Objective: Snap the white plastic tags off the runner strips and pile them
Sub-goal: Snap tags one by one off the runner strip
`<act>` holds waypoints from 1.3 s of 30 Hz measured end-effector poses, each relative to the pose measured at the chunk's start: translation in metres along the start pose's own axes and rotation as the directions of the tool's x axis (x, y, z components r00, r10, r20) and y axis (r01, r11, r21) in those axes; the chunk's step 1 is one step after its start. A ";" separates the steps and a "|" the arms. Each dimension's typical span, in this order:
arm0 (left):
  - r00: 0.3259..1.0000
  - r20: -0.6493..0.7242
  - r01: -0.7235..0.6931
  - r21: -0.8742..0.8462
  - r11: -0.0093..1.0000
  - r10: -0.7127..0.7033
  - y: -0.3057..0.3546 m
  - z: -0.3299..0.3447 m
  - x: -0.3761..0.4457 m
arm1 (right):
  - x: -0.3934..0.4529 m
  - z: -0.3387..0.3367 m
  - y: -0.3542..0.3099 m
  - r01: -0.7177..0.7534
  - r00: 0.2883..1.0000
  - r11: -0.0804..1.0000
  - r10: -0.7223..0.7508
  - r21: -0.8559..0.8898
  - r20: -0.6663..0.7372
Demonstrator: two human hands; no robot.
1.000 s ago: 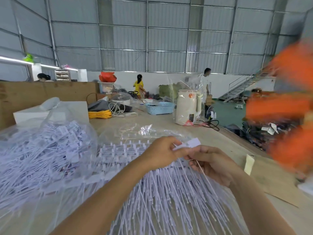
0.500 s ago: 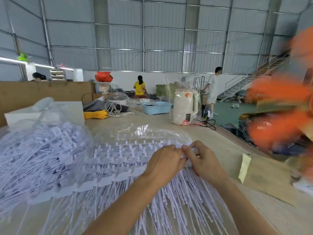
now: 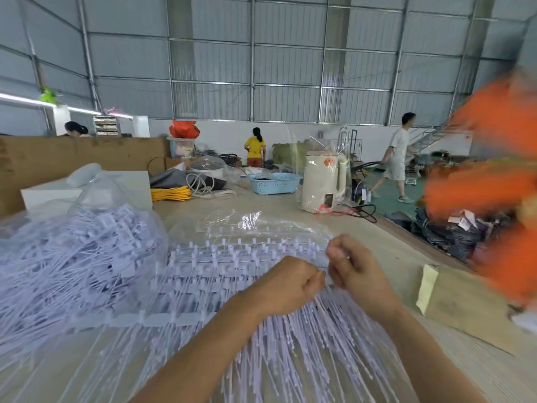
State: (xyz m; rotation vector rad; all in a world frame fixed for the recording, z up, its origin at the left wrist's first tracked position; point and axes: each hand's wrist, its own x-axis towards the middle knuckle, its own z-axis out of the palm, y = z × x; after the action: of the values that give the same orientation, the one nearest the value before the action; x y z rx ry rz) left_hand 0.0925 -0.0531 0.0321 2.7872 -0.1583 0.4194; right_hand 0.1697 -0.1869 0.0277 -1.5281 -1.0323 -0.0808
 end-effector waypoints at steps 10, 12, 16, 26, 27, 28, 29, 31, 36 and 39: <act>0.948 -0.276 0.090 -0.251 0.964 -0.160 0.003 -0.006 0.000 | 0.015 -0.031 0.000 -0.304 0.807 0.690 0.553 0.657 -0.207; 0.960 -0.191 0.135 -0.322 0.937 -0.204 0.005 -0.009 0.000 | 0.015 -0.029 0.004 -0.432 0.745 0.586 0.660 0.685 -0.094; 0.979 0.084 0.206 -0.381 0.901 -0.188 0.001 -0.020 -0.003 | 0.009 -0.009 0.000 -0.621 0.759 0.615 0.627 0.486 0.176; 0.952 -0.206 0.211 -0.090 0.973 -0.226 0.003 -0.027 -0.007 | 0.004 0.011 -0.010 -0.500 0.863 0.806 0.495 0.319 0.100; 0.949 -0.250 0.199 -0.007 0.980 -0.195 0.004 -0.029 -0.008 | 0.004 0.009 -0.011 -0.506 0.857 0.788 0.505 0.352 0.102; 0.953 -0.263 0.180 0.086 0.980 -0.152 0.006 -0.031 -0.009 | 0.004 0.007 -0.011 -0.512 0.853 0.776 0.511 0.368 0.110; 0.960 -0.256 0.159 0.171 0.972 -0.112 0.009 -0.031 -0.010 | 0.003 0.008 -0.012 -0.514 0.852 0.781 0.511 0.355 0.109; 0.972 -0.224 0.129 0.288 0.949 -0.064 0.014 -0.029 -0.010 | 0.002 0.012 -0.014 -0.482 0.874 0.844 0.483 0.235 0.059; 0.971 -0.231 0.125 0.296 0.947 -0.056 0.018 -0.024 -0.007 | 0.000 0.023 -0.016 -0.223 0.972 0.975 0.220 -0.021 -0.088; 0.977 -0.199 0.114 0.208 0.971 -0.072 0.015 -0.024 -0.007 | 0.003 0.020 -0.007 -0.201 0.970 0.964 0.170 -0.173 -0.175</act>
State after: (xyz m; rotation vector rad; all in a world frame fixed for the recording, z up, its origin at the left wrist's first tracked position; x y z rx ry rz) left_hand 0.0775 -0.0590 0.0559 2.9314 0.0673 0.7152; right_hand 0.1571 -0.1692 0.0291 -1.7558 -0.7669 -0.1710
